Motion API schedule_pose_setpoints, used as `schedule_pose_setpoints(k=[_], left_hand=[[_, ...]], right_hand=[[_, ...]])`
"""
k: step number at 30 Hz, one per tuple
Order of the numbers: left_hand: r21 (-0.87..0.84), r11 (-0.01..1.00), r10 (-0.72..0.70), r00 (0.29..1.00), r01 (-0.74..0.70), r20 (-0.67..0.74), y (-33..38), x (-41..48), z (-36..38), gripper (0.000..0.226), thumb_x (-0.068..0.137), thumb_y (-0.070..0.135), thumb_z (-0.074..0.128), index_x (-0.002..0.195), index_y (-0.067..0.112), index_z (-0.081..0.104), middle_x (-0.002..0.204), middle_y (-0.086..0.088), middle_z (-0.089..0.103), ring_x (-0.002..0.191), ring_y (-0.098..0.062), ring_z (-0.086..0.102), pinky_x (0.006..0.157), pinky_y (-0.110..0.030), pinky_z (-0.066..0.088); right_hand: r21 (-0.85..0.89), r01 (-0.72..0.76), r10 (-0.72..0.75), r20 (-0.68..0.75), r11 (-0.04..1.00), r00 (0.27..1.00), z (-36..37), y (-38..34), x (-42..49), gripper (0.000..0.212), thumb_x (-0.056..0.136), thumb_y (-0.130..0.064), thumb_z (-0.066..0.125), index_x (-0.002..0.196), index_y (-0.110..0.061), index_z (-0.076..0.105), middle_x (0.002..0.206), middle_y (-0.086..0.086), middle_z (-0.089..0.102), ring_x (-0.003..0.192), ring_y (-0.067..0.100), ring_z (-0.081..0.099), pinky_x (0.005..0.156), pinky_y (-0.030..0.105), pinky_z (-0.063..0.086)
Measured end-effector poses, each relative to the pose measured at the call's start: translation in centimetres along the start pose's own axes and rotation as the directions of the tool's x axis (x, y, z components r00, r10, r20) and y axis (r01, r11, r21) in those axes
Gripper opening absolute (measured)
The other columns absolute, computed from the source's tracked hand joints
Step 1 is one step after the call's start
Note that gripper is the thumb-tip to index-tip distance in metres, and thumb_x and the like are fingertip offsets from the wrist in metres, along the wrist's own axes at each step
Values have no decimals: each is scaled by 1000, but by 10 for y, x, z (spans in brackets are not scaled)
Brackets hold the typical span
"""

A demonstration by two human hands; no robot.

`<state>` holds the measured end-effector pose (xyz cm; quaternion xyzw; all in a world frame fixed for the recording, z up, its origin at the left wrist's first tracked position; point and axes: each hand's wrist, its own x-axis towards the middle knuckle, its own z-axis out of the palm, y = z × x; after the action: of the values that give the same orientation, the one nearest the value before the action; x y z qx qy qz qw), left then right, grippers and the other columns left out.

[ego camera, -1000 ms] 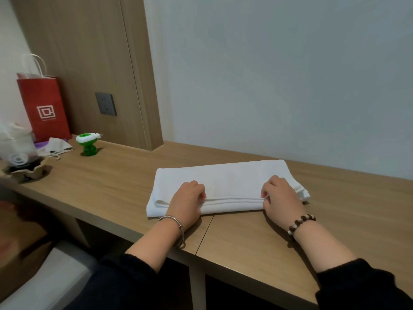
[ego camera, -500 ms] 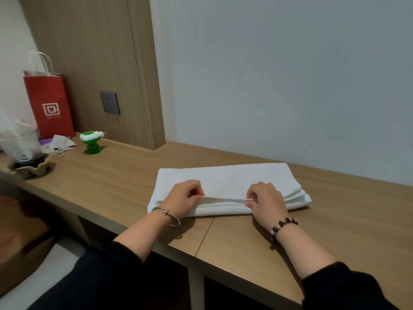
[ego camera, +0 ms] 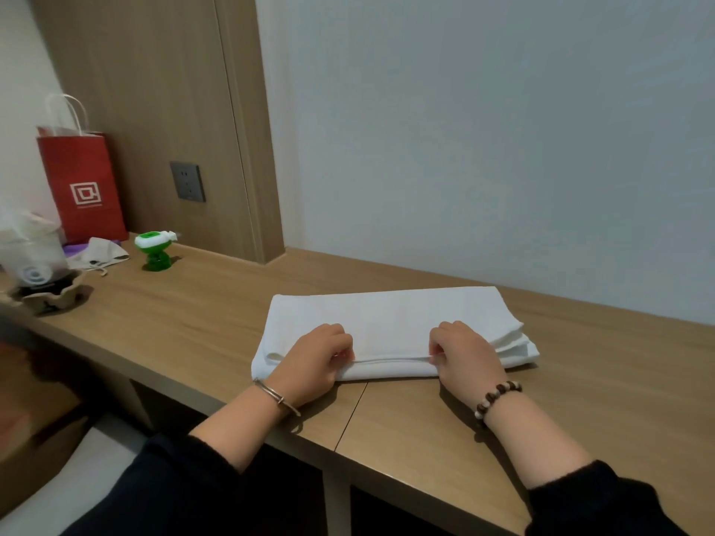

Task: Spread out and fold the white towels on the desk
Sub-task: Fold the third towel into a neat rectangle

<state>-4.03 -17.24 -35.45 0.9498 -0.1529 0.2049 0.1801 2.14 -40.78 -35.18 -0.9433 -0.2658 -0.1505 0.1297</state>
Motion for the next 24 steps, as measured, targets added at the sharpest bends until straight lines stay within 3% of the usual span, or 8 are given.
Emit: schedule_pose_setpoints(k=[5,12,17,21,24], left_hand=[[126,988,87,995,-91,41,-3,-4,-6,11,89,5,54,82,4,63,86,-11,58,81,-25,51,69,-36,42],[63,995,-73,997,74,-15,-20,-24,-19,7,87,14,63,90,13,69,90,3,60,89,-13,53,73,-13,33],[43,994,-100,995,99,20,-13,-22,-25,12,89,15,62,95,13,71,96,2,63,92,-12,54,78,-14,37],[53,991,-130,988,126,79,-24,-29,-42,14,88,17,64,98,13,72,100,1,62,90,-11,55,75,-13,36],[85,976,-206,977,201,56,-39,-38,-59,13,84,23,69,91,13,72,95,1,63,86,-10,55,76,-17,41]], right_hand=[[-88,3,-1,27,996,1000,-4,-10,-1,11,90,-13,51,83,-21,54,90,-5,52,87,12,45,74,24,44],[-345,116,-54,184,931,981,-13,-43,11,12,88,-17,46,94,-20,56,97,0,54,94,20,51,69,29,33],[-55,282,-275,116,958,955,1,-83,29,18,94,-28,48,94,-13,58,100,4,58,94,23,55,72,32,42],[90,223,-231,84,971,969,17,-86,27,15,92,-33,56,92,-19,61,96,-3,59,92,16,54,77,27,44],[52,202,-206,88,978,975,19,-88,30,17,92,-35,56,92,-19,63,95,-4,59,91,15,55,78,29,48]])
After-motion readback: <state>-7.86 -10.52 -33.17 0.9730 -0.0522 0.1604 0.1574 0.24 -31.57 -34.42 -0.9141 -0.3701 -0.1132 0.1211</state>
